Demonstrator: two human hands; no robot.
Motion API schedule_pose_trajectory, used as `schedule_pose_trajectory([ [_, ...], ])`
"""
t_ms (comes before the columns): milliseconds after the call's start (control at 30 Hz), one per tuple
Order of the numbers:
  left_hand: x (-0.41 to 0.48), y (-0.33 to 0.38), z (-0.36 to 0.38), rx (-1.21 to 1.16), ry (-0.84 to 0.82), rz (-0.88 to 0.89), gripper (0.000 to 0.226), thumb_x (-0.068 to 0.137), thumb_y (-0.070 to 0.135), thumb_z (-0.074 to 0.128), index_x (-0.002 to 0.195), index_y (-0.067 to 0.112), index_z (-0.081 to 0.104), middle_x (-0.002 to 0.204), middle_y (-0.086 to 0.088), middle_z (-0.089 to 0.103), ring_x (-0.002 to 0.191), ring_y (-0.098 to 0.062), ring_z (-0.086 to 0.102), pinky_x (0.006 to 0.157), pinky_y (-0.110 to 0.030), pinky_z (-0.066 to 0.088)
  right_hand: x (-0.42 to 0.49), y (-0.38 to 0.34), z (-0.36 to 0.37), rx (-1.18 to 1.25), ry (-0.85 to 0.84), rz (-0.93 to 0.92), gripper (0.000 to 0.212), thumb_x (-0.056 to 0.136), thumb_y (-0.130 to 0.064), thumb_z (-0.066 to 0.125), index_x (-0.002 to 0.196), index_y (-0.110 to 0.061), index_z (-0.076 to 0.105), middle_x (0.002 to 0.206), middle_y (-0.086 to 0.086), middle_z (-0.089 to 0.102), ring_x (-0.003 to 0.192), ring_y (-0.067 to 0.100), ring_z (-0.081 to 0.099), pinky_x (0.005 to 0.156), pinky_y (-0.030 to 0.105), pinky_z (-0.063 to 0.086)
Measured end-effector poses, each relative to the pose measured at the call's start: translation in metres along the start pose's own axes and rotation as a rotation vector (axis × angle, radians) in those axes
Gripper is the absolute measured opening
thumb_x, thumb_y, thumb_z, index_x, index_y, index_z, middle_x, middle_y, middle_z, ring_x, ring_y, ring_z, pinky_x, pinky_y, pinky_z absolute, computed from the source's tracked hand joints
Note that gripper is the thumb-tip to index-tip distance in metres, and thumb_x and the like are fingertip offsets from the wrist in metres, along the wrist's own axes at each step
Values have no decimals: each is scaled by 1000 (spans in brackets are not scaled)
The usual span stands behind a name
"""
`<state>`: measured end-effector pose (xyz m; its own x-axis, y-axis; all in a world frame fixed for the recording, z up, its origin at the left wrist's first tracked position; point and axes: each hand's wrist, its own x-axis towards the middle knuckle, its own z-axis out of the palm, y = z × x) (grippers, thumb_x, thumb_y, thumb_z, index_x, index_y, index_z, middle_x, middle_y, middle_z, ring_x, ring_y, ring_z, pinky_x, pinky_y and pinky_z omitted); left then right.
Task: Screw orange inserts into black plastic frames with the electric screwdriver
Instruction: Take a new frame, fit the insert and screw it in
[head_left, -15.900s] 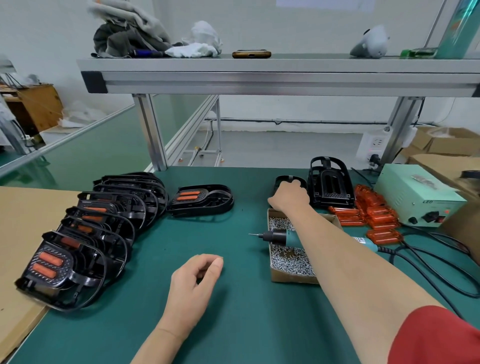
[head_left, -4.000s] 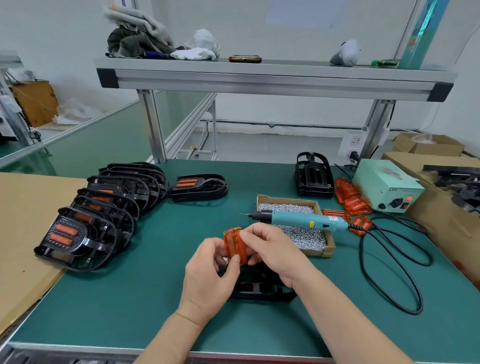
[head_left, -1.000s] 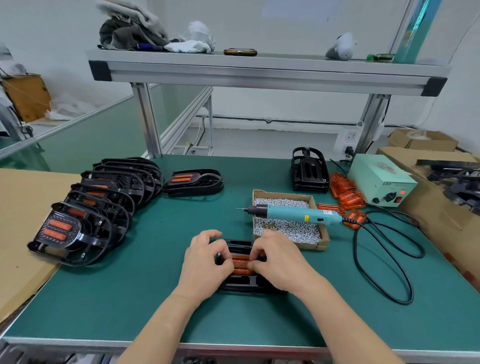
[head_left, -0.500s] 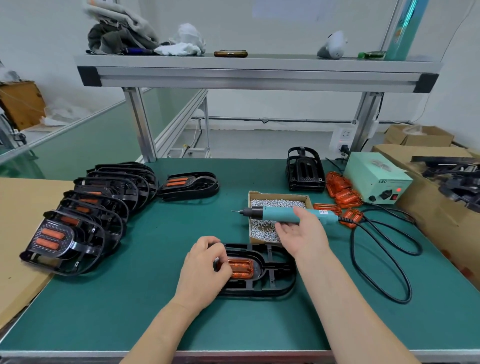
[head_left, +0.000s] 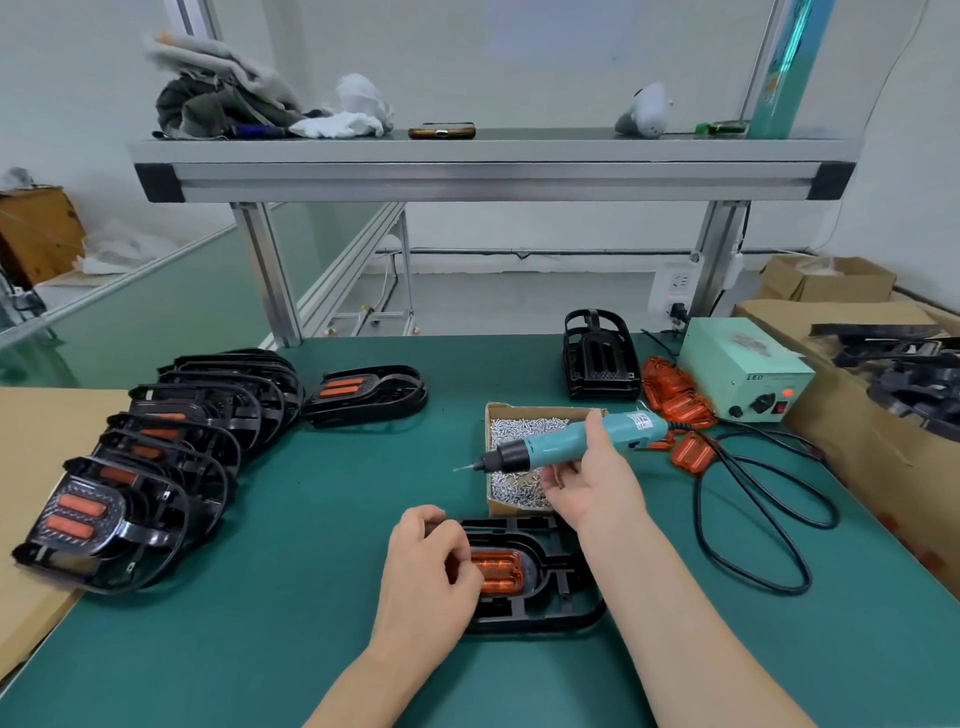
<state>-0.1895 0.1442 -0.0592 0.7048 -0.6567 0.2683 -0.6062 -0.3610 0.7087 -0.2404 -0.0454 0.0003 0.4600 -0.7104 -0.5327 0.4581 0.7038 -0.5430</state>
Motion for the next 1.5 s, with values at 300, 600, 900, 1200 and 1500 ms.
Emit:
schedule_pose_trajectory([
  [300, 60, 26, -15, -8, 70, 151, 20, 87, 4, 65, 97, 21, 67, 100, 11, 55, 93, -2, 55, 87, -20, 44, 9, -28, -5, 204, -50, -84, 39, 91, -45, 72, 103, -9, 60, 82, 3, 58, 64, 11, 56, 47, 21, 52],
  [600, 129, 59, 25, 452, -584, 356, 32, 90, 21, 65, 122, 23, 69, 99, -2, 57, 97, -23, 57, 78, -29, 39, 11, -28, -16, 192, -170, 5, 35, 88, -41, 73, 99, -9, 64, 70, -1, 52, 52, 10, 48, 50, 21, 44],
  [900, 122, 53, 37, 314, -411, 344, 12, 90, 23, 65, 94, 18, 75, 88, 1, 66, 86, -19, 55, 74, -29, 39, 12, -30, -17, 135, -201, 28, 25, 88, -33, 73, 88, -11, 62, 64, -2, 55, 47, 9, 50, 49, 19, 44],
  [1200, 109, 50, 32, 134, -254, 219, 19, 89, 13, 62, 96, 23, 77, 80, 13, 61, 76, -7, 54, 69, -13, 38, -1, -28, -12, 131, -165, 2, 23, 89, -31, 73, 90, -12, 60, 67, -1, 55, 50, 9, 49, 52, 20, 45],
  [1500, 96, 52, 15, -317, -214, -116, 11, 88, 3, 64, 85, 12, 68, 75, -4, 72, 62, -6, 68, 61, -27, 60, -12, -22, -11, 116, -145, -26, 21, 88, -27, 74, 92, -11, 60, 69, -1, 55, 52, 9, 50, 46, 19, 45],
])
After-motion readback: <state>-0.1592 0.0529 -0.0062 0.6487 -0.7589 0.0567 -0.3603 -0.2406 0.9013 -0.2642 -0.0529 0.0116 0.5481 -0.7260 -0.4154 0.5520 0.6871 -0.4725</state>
